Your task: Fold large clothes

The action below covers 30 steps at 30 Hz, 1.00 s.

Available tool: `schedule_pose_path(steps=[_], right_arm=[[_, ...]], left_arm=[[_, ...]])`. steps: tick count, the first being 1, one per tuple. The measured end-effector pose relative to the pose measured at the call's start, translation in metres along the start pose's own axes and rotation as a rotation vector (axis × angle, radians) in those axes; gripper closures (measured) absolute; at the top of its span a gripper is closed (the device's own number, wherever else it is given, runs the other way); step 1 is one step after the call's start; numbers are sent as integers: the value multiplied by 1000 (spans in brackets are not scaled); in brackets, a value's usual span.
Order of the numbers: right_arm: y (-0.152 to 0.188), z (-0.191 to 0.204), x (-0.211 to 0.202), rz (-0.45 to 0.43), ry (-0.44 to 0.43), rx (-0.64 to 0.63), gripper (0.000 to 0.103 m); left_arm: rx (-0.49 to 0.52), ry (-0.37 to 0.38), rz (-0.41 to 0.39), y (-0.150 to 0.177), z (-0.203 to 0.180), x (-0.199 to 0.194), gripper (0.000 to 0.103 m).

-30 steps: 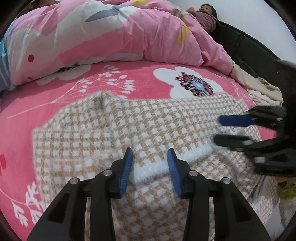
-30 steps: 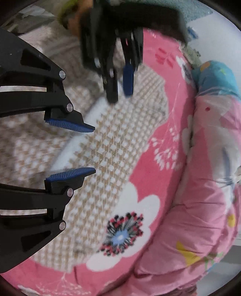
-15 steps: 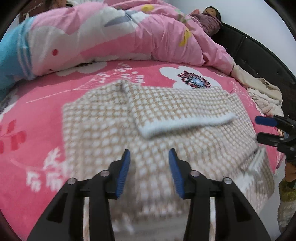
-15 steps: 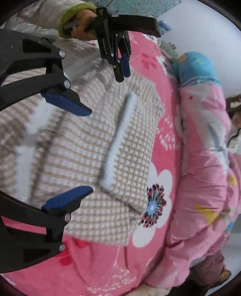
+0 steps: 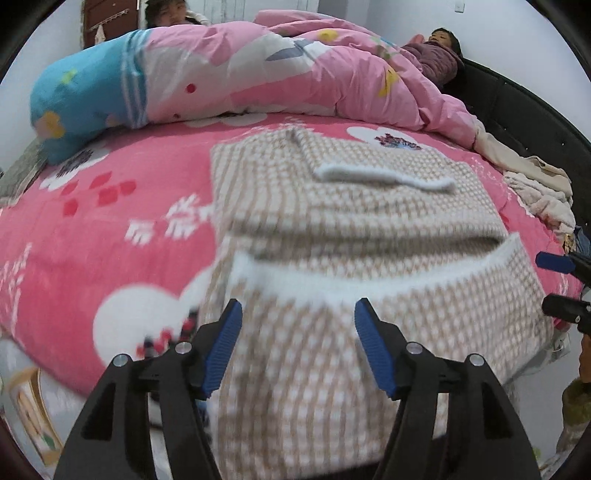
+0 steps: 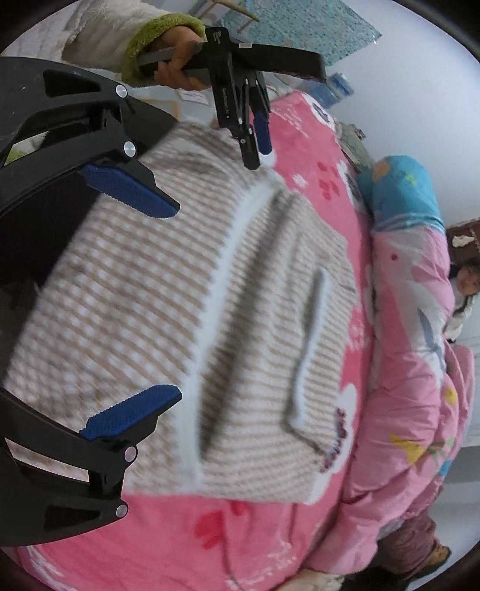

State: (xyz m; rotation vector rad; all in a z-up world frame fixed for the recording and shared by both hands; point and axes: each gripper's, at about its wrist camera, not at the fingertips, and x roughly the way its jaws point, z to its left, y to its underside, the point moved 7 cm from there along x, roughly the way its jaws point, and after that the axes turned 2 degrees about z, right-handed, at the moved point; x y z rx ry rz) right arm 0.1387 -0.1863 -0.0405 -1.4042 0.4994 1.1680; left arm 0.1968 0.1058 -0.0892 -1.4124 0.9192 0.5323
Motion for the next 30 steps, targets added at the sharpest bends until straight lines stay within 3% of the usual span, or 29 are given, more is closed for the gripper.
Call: schedule_pose_path(steps=[4, 10, 14, 20, 25, 30], right_arm=[[22, 4, 26, 41, 0, 13, 15], [38, -3, 64, 78, 46, 17, 15], [33, -1, 59, 59, 38, 25, 15], [31, -6, 60, 40, 4, 62, 15], [33, -8, 60, 32, 10, 58, 15], [33, -8, 60, 33, 10, 59, 15]], left_arm=[[9, -50, -37, 26, 8, -15, 41], [-32, -69, -46, 49, 27, -22, 41], [-68, -54, -64, 42, 37, -18, 41], [-54, 57, -53, 17, 24, 1, 49], [-24, -11, 26, 8, 20, 31, 52], [-30, -51, 26, 0, 28, 41, 52]])
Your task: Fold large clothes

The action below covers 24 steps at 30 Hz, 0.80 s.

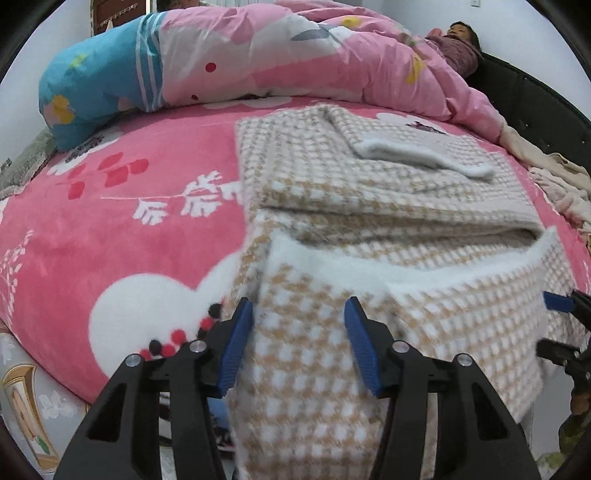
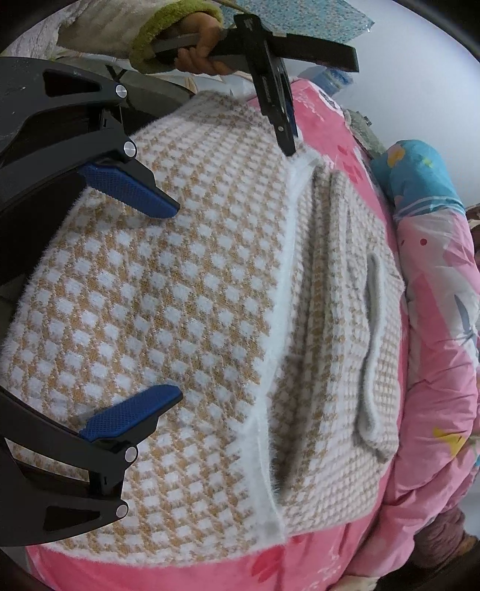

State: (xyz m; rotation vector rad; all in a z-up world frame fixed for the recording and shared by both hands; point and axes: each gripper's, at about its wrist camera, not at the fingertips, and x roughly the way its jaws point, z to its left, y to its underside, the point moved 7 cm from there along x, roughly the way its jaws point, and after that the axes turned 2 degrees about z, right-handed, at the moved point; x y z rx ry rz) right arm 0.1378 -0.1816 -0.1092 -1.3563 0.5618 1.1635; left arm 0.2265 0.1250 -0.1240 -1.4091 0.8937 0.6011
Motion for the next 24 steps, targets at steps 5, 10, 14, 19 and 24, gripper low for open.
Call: schedule_pose_path(steps=[5, 10, 14, 19, 24], right_arm=[[2, -2, -2, -3, -3, 4, 15], [3, -2, -1, -4, -6, 6, 15], [4, -4, -2, -7, -14, 6, 15], [4, -4, -2, -7, -10, 6, 14], [4, -5, -2, -7, -10, 6, 14]], left_arm=[[-33, 24, 9, -2, 5, 7, 52], [-39, 82, 30, -4, 8, 13, 50], [-67, 226, 10, -4, 7, 3, 51], [-43, 341, 4, 1, 1, -8, 51], [-42, 265, 63, -1, 7, 12, 51]])
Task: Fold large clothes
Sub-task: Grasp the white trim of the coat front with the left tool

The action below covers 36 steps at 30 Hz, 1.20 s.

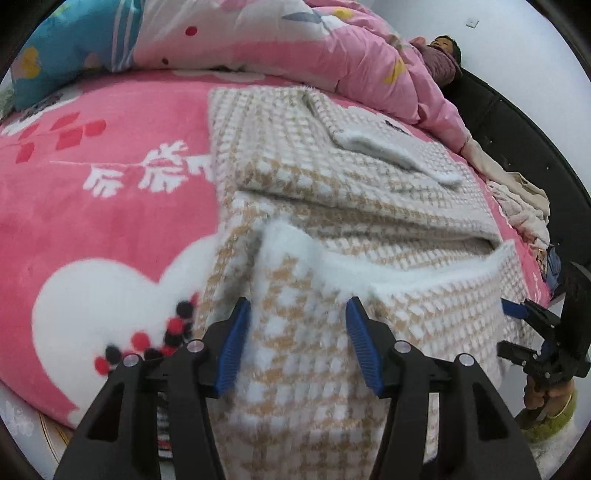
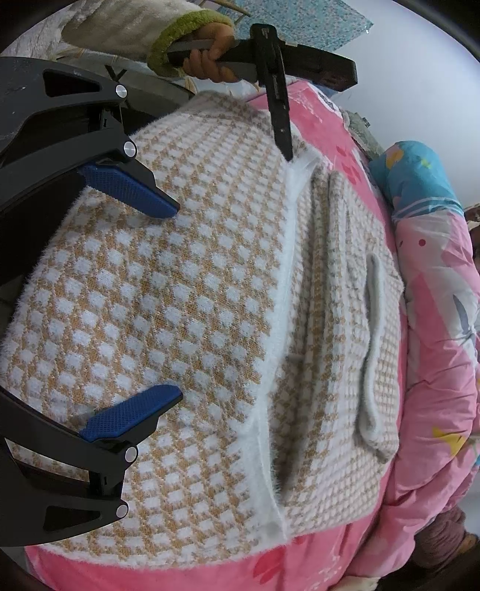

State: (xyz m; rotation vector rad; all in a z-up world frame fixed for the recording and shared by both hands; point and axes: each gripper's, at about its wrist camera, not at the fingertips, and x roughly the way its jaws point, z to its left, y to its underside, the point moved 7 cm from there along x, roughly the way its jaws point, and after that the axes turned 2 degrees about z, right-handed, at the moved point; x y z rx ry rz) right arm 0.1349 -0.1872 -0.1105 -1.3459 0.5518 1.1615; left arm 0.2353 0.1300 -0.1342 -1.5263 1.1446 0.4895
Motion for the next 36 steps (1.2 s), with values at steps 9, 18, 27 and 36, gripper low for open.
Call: schedule_pose_path(steps=[9, 18, 27, 36], right_arm=[[0, 0, 1, -6, -3, -5, 14], [-2, 1, -4, -7, -5, 25, 15], [-32, 4, 8, -28, 27, 97, 43], [-42, 10, 3, -65, 162, 44, 97]], left_arm=[[90, 127, -26, -2, -21, -7, 51], [162, -155, -16, 8, -25, 3, 64], [194, -286, -98, 14, -38, -13, 93], [141, -270, -146, 13, -35, -24, 95]])
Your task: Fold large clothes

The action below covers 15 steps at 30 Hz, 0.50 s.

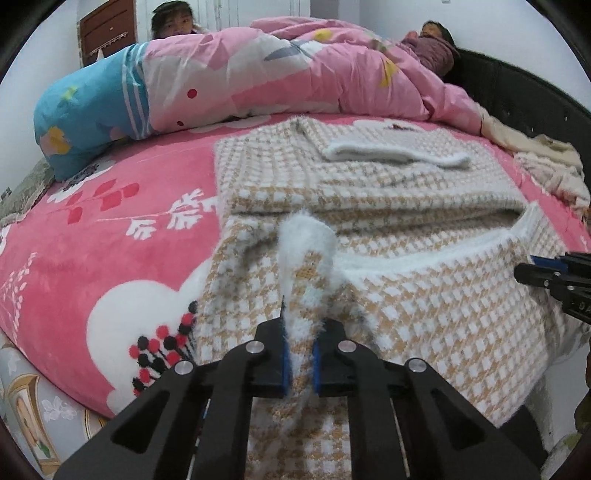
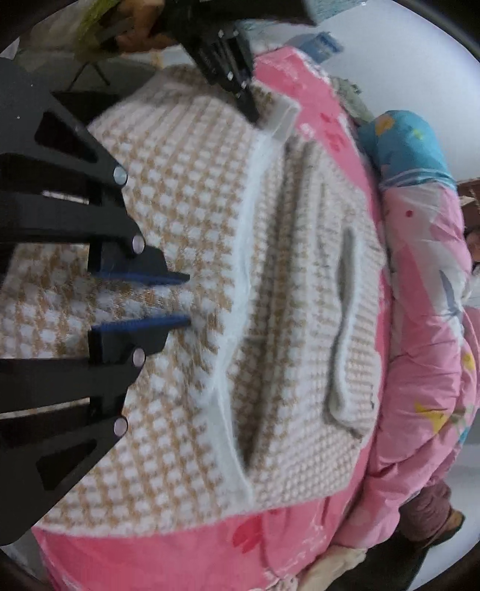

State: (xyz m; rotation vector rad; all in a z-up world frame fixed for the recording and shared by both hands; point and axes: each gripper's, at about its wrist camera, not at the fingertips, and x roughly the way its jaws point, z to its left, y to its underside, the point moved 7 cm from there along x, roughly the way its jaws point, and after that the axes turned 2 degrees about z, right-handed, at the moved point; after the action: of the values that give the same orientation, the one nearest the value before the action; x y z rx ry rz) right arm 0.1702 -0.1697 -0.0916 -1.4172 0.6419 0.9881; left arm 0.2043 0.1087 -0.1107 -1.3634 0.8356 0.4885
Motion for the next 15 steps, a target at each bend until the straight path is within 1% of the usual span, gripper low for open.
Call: schedule_pose_path(steps=[2, 4, 5, 7, 9, 11, 12, 13, 14, 15], right_arm=[[-9, 3, -9, -33, -15, 5, 99], [-23, 9, -16, -85, 11, -14, 99], [-23, 9, -14, -90, 19, -18, 99], [-24, 5, 8, -57, 17, 3, 99], [-12, -3, 36, 8, 8, 20, 97], [-13, -6, 35, -5, -32, 52, 95], [-15, -6, 30, -7, -48, 55, 86], [-18, -8, 24, -16, -57, 62, 70], [-17, -10, 17, -30, -46, 67, 60], [-20, -14, 8, -54, -27, 63, 47]], left_arm=[[-14, 0, -23, -5, 2, -8, 95], [-16, -13, -42, -10, 3, -13, 95], [-15, -21, -42, -11, 4, -12, 95], [-16, -21, -12, -9, 5, -5, 95], [-16, -23, 17, -6, 6, 5, 95], [-12, -36, 42, -2, 6, 11, 95], [-9, -49, 45, -1, 5, 12, 94], [-6, -59, 46, 0, 5, 12, 94], [-3, -68, 48, 0, 5, 12, 94], [-1, -76, 51, 1, 5, 13, 93]])
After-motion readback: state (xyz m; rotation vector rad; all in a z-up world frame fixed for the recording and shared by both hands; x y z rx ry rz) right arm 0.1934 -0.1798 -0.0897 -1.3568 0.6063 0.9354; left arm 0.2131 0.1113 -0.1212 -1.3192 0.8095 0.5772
